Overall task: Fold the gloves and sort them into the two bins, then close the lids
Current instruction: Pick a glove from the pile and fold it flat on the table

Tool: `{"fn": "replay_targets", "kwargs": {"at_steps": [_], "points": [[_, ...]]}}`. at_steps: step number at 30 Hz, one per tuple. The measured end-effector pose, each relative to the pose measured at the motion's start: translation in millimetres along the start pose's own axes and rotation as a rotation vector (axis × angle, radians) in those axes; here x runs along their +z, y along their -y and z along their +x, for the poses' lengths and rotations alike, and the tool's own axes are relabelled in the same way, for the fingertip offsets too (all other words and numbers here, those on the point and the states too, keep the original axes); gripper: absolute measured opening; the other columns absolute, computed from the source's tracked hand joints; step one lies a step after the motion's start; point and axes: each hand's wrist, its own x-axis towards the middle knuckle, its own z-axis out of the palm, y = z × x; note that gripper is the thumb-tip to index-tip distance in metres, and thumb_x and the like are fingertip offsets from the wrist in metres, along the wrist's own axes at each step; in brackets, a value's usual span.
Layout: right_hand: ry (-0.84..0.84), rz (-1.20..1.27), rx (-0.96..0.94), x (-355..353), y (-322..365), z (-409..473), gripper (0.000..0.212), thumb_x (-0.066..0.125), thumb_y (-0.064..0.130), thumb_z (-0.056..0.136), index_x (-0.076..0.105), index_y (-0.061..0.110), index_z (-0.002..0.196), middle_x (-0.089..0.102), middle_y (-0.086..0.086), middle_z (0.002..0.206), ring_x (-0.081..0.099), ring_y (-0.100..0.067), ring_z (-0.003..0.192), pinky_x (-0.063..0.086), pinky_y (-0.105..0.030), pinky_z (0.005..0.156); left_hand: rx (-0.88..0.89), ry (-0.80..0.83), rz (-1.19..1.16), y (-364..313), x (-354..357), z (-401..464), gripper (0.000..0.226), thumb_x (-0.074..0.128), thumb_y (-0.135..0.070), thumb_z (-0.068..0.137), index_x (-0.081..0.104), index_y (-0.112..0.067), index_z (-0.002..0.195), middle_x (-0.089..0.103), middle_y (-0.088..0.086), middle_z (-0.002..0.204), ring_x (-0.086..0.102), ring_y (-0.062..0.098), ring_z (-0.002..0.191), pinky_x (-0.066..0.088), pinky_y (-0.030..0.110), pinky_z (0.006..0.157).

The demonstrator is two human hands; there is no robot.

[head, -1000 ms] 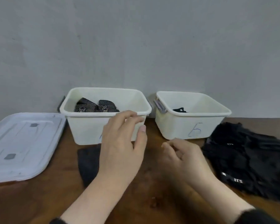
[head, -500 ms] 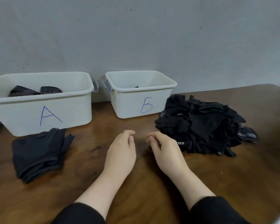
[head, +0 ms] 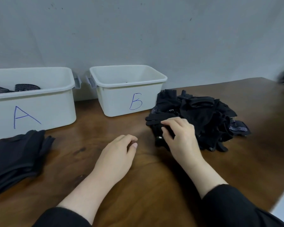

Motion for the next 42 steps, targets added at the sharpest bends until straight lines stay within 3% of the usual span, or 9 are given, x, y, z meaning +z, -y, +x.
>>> {"fn": "replay_targets", "kwargs": {"at_steps": [7, 14, 19, 24, 28, 31, 35, 38, 42], "points": [[0.082, -0.146, 0.327, -17.0, -49.2, -4.4, 0.036, 0.069, 0.02, 0.094, 0.066, 0.009, 0.128, 0.064, -0.005, 0.127, 0.056, -0.029, 0.12, 0.046, -0.052, 0.101, 0.041, 0.018, 0.028, -4.2, 1.4, -1.2, 0.03, 0.043, -0.041, 0.103, 0.056, -0.036, 0.129, 0.054, -0.025, 0.121, 0.051, -0.003, 0.104, 0.039, 0.014, 0.086], [0.005, -0.106, 0.322, -35.9, -39.8, 8.7, 0.025, 0.052, 0.027, 0.105, 0.067, 0.015, 0.119, 0.069, 0.0, 0.112, 0.061, -0.025, 0.107, 0.046, -0.052, 0.1, 0.043, 0.028, 0.033, -6.9, -1.0, -2.4, 0.032, 0.042, -0.041, 0.104, 0.054, -0.036, 0.133, 0.053, -0.024, 0.127, 0.048, -0.004, 0.105, 0.038, 0.012, 0.088], [-0.102, 0.126, 0.313, -84.0, -13.1, 43.1, 0.019, 0.054, 0.03, 0.104, 0.068, 0.023, 0.115, 0.067, 0.015, 0.101, 0.061, -0.006, 0.096, 0.044, -0.023, 0.085, 0.048, 0.003, -0.001, -7.1, -1.3, -1.4, 0.032, 0.044, -0.041, 0.103, 0.055, -0.035, 0.132, 0.053, -0.025, 0.124, 0.048, -0.005, 0.103, 0.036, 0.011, 0.086], [-0.185, 0.316, 0.276, -126.8, 13.0, 88.6, 0.006, 0.066, 0.027, 0.097, 0.072, 0.03, 0.098, 0.072, 0.02, 0.085, 0.066, 0.005, 0.081, 0.052, -0.018, 0.079, 0.04, -0.075, -0.084, -8.6, -6.2, -3.1, 0.032, 0.045, -0.041, 0.103, 0.058, -0.034, 0.131, 0.055, -0.026, 0.122, 0.051, -0.004, 0.105, 0.038, 0.012, 0.089], [0.045, 0.44, 0.276, -139.7, 37.8, 116.8, 0.008, 0.07, 0.023, 0.094, 0.076, 0.024, 0.089, 0.076, 0.011, 0.078, 0.067, -0.004, 0.072, 0.055, -0.027, 0.069, 0.028, -0.189, -0.321, -10.5, -14.0, -8.3, 0.034, 0.046, -0.046, 0.099, 0.058, -0.037, 0.13, 0.058, -0.031, 0.114, 0.055, -0.009, 0.109, 0.04, 0.006, 0.088], [0.145, 0.475, 0.242, -134.3, 55.4, 128.3, 0.009, 0.07, 0.022, 0.094, 0.077, 0.022, 0.088, 0.077, 0.005, 0.079, 0.068, -0.011, 0.073, 0.056, -0.035, 0.072, 0.034, -0.192, -0.573, -13.7, -18.8, -12.7, 0.042, 0.046, -0.052, 0.093, 0.053, -0.038, 0.133, 0.063, -0.024, 0.119, 0.057, -0.006, 0.114, 0.043, 0.005, 0.09], [0.296, 0.593, 0.244, -120.2, 76.5, 132.8, 0.009, 0.07, 0.02, 0.095, 0.075, 0.018, 0.087, 0.074, 0.005, 0.071, 0.064, -0.006, 0.059, 0.049, -0.021, 0.053, 0.058, -0.059, -0.811, -15.6, -23.0, -16.2, 0.066, 0.053, -0.054, 0.085, 0.037, -0.039, 0.147, 0.057, -0.021, 0.135, 0.052, -0.005, 0.126, 0.041, 0.012, 0.101], [0.396, 0.548, 0.198, -105.8, 87.3, 132.8, 0.008, 0.073, 0.025, 0.093, 0.077, 0.02, 0.089, 0.078, 0.001, 0.081, 0.07, -0.012, 0.069, 0.055, -0.029, 0.068, 0.009, -0.048, -0.885, -16.9, -26.4, -15.6, 0.069, 0.058, -0.05, 0.081, 0.037, -0.039, 0.146, 0.056, -0.019, 0.136, 0.051, -0.012, 0.123, 0.041, 0.007, 0.096], [0.433, 0.509, 0.191, -90.9, 100.0, 133.9, 0.008, 0.073, 0.03, 0.093, 0.077, 0.023, 0.09, 0.079, 0.001, 0.085, 0.075, -0.02, 0.081, 0.06, -0.042, 0.083, -0.036, -0.181, -0.868, -12.7, -30.4, -14.2, 0.05, 0.059, -0.042, 0.09, 0.045, -0.041, 0.138, 0.059, -0.019, 0.131, 0.054, -0.01, 0.118, 0.043, 0.009, 0.098]]}}
